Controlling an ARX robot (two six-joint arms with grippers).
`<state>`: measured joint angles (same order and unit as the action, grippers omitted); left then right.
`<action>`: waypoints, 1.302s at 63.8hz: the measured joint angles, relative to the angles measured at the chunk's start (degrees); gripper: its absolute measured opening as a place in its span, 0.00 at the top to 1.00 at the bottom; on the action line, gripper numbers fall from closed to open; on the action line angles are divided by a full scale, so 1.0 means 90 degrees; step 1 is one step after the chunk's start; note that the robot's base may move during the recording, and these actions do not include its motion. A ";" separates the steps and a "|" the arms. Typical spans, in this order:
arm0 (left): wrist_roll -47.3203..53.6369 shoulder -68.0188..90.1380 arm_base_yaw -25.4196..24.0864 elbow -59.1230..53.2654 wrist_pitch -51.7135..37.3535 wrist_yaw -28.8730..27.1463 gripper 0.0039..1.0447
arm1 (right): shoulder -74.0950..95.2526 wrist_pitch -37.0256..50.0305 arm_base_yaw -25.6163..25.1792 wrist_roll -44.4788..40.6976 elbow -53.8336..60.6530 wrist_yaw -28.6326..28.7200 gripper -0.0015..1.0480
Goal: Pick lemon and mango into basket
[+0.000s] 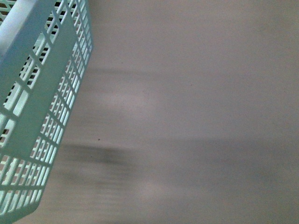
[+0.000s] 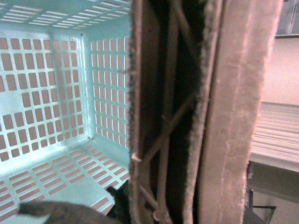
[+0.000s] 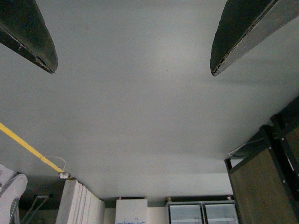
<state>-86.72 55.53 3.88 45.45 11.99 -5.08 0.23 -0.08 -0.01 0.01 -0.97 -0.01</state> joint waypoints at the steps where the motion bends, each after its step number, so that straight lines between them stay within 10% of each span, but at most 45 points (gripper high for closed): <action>1: 0.0000 -0.0002 0.0000 0.0000 0.0000 0.0012 0.87 | 0.0000 0.0000 0.0000 0.0002 0.0000 0.0000 0.08; 83: -0.0010 0.0000 0.0002 0.0017 0.0005 0.0046 0.87 | 0.0000 0.0000 0.0000 0.0000 0.0000 0.0000 0.08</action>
<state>-86.80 55.53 3.90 45.60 12.03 -4.67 0.23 -0.08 -0.01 0.01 -0.97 -0.01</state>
